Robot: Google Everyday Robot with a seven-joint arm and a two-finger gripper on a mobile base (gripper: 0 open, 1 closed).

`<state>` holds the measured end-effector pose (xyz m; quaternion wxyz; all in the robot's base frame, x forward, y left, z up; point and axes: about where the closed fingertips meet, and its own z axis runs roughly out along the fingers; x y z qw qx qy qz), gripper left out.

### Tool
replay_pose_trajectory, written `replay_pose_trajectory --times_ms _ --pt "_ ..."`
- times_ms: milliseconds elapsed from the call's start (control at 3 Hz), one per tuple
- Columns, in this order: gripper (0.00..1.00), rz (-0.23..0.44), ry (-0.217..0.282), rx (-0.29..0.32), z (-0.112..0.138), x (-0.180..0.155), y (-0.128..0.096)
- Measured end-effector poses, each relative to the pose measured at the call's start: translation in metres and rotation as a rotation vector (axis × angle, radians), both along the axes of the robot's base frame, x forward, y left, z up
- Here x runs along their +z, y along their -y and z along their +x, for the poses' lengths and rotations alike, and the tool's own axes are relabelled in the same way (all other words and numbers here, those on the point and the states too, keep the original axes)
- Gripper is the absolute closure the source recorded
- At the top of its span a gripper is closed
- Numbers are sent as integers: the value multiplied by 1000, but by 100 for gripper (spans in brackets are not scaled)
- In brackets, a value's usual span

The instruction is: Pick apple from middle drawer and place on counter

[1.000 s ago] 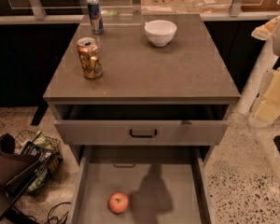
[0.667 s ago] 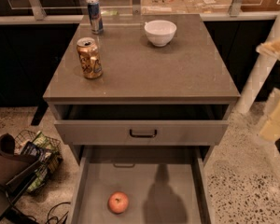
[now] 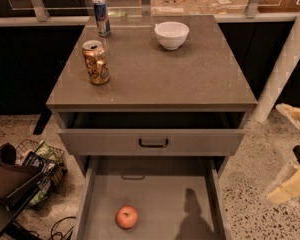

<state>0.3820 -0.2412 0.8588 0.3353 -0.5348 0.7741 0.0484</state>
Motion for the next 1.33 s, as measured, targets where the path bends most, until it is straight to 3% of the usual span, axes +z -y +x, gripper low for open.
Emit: replay_pose_trajectory --times_ms 667,1333 --pt "0 144 58 -5 -10 -73 -21" --pt "0 129 65 0 -2 -82 -27"
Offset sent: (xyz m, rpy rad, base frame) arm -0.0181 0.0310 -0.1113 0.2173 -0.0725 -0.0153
